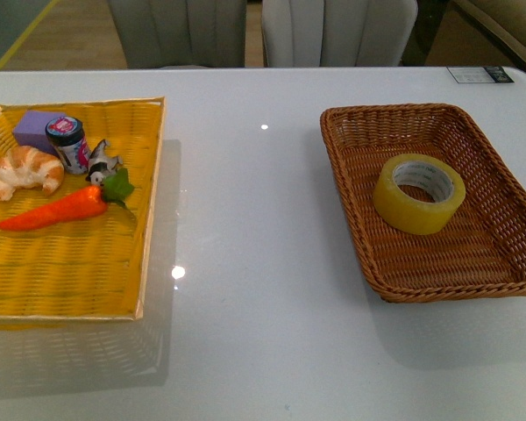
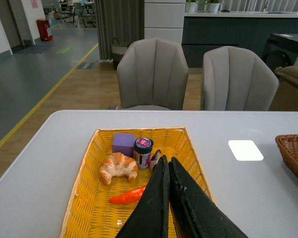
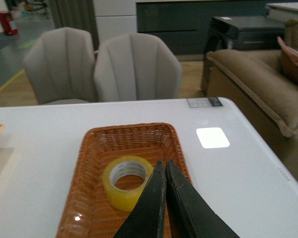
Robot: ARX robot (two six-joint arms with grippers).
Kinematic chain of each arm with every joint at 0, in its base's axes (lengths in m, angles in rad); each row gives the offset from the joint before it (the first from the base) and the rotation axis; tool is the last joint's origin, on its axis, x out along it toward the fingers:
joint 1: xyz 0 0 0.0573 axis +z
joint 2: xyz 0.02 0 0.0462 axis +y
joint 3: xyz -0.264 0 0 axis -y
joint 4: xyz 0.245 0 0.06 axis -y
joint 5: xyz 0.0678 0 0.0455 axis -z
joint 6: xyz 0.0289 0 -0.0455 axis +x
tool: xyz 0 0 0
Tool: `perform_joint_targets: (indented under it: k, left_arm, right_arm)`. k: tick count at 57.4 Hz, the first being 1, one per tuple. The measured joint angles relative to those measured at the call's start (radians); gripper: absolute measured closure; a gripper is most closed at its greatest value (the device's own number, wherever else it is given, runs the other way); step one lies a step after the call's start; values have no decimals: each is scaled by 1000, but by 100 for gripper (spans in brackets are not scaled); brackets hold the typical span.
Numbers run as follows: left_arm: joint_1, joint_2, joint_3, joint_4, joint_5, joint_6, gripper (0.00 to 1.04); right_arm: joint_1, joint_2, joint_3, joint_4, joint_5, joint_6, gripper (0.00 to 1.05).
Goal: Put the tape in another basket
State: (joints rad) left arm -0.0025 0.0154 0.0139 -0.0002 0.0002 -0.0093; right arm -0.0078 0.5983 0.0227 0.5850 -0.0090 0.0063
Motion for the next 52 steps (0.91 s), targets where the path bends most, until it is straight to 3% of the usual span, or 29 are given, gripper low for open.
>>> perform_joint_targets:
  k: [23, 52]
  left_arm:
    - [0, 0, 0, 0, 0, 0, 103]
    - [0, 0, 0, 0, 0, 0, 103]
  right_arm:
    - [4, -243, 0, -230, 6, 0, 103]
    - [4, -413, 0, -399, 6, 0, 103]
